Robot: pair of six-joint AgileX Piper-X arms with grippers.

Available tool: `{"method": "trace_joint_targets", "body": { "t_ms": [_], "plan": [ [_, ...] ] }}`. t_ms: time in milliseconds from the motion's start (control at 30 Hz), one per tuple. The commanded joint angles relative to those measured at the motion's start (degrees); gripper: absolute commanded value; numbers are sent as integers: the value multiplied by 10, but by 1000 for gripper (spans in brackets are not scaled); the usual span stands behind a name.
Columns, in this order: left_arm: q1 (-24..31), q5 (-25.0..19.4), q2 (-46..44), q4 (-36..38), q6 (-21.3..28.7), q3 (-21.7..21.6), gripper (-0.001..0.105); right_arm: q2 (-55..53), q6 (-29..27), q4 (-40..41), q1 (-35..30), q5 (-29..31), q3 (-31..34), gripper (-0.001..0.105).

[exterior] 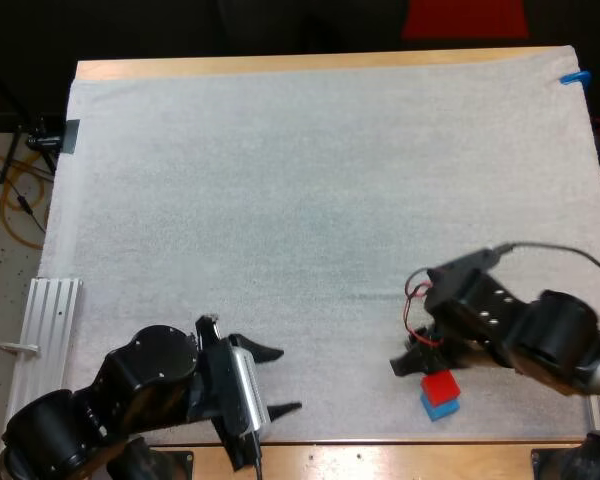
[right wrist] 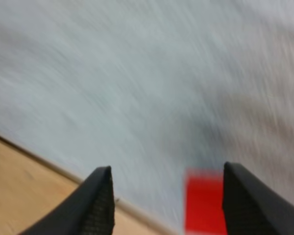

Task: Stack red cube on blue cube

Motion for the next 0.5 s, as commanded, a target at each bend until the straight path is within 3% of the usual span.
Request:
{"method": "trace_joint_targets", "body": {
  "t_ms": [0, 100, 167, 467],
  "plan": [
    [19, -32, 4, -33, -6, -4, 59, -8, -50, -49, -4, 4, -15, 49],
    [77, -28, 21, -86, -6, -4, 59, -1, -57, -106, -42, 5, -20, 49],
    [147, 1, 39, -117, -6, -4, 59, 11, -63, -131, -100, 5, -20, 49],
    [398, 26, 62, -174, -6, -4, 59, -5, -156, -151, -304, 9, -19, 49]
  ]
}}
